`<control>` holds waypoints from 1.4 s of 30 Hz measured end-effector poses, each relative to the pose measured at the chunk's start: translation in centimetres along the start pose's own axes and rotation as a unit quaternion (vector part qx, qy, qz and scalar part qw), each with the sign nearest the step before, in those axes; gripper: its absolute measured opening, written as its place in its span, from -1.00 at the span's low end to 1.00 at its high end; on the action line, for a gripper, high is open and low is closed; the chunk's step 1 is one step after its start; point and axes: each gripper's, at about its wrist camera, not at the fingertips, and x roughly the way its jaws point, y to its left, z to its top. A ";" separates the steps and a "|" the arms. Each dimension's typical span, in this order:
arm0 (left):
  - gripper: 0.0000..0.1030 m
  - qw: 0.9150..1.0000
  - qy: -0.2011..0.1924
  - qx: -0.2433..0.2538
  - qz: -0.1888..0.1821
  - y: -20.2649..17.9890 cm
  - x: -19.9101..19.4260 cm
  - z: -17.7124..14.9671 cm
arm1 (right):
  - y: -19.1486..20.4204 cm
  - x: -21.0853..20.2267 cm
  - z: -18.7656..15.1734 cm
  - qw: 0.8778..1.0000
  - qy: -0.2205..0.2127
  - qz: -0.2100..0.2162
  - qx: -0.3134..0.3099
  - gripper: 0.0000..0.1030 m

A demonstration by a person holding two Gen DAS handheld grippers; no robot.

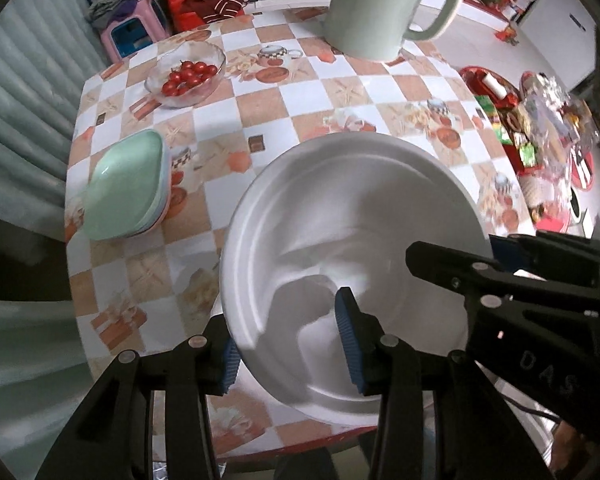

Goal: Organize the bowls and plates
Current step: 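Carry the small white bowl with both grippers onto the white bowl stack, release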

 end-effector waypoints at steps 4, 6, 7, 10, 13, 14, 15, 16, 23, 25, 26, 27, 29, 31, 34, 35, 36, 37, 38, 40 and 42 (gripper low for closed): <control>-0.12 1.000 0.010 0.006 0.003 0.6 0.1 -2.4 | 1.2 0.8 -2.1 1.000 0.012 0.003 -0.001 -0.41; -0.12 1.000 0.018 0.014 0.008 0.6 0.3 -3.6 | 1.6 1.2 -2.9 1.000 0.018 0.005 -0.001 -0.41; -0.12 1.000 0.023 0.016 0.008 0.7 0.5 -4.2 | 1.7 1.4 -3.2 1.000 0.020 0.005 -0.001 -0.41; -0.12 0.999 0.042 0.019 0.006 1.0 1.2 -5.6 | 2.3 2.0 -4.1 1.000 0.029 0.006 -0.005 -0.41; -0.12 0.999 0.053 0.011 -0.001 1.3 1.6 -6.4 | 2.5 2.7 -4.6 0.999 0.039 0.005 -0.006 -0.41; -0.12 0.999 0.053 0.007 -0.002 1.4 1.6 -6.4 | 2.5 2.9 -4.6 0.999 0.041 0.006 -0.005 -0.41; -0.12 0.999 0.052 0.004 -0.001 1.5 1.6 -6.4 | 2.5 3.1 -4.6 0.999 0.043 0.008 -0.003 -0.41; -0.12 0.999 0.051 0.002 0.000 1.7 1.6 -6.3 | 2.6 3.3 -4.6 0.999 0.045 0.007 -0.005 -0.41; -0.12 0.999 0.041 -0.019 0.008 3.3 1.8 -5.4 | 3.6 4.3 -3.9 0.998 0.053 0.005 -0.021 -0.41; -0.12 0.999 0.042 -0.021 0.011 3.4 2.1 -5.3 | 3.8 4.6 -3.7 0.998 0.056 0.003 -0.025 -0.41; -0.12 0.999 0.043 -0.022 0.013 3.5 2.2 -5.3 | 3.9 4.8 -3.6 0.998 0.057 0.002 -0.027 -0.41; -0.12 0.999 0.044 -0.022 0.013 3.5 2.4 -5.3 | 3.9 4.9 -3.5 0.998 0.059 0.002 -0.028 -0.41; -0.12 0.999 0.047 -0.022 0.013 3.6 2.6 -5.3 | 3.9 5.2 -3.3 0.998 0.061 0.000 -0.030 -0.41; -0.12 0.998 0.050 -0.022 0.013 3.5 2.9 -5.3 | 3.9 5.4 -3.2 0.998 0.063 -0.002 -0.031 -0.41; -0.12 0.998 0.053 -0.022 0.012 3.5 3.2 -5.3 | 3.8 5.7 -3.0 0.997 0.066 -0.005 -0.031 -0.41; -0.12 0.998 0.053 -0.022 0.012 3.5 3.2 -5.3 | 3.8 5.8 -3.0 0.997 0.068 -0.006 -0.031 -0.41; -0.12 0.998 0.054 -0.021 0.013 3.5 3.3 -5.3 | 3.8 5.9 -2.9 0.997 0.069 -0.007 -0.031 -0.41; -0.12 0.998 0.054 -0.021 0.013 3.5 3.3 -5.3 | 3.7 6.0 -3.0 0.997 0.070 -0.007 -0.032 -0.41; -0.12 0.998 0.055 -0.021 0.014 3.5 3.4 -5.3 | 3.7 6.1 -2.9 0.997 0.072 -0.007 -0.033 -0.41; -0.12 0.998 0.056 -0.023 0.015 3.7 3.5 -5.3 | 3.7 6.4 -2.9 0.997 0.074 -0.007 -0.034 -0.41; -0.12 0.998 0.056 -0.026 0.017 3.8 3.7 -5.2 | 3.7 6.7 -2.9 0.996 0.076 -0.007 -0.035 -0.41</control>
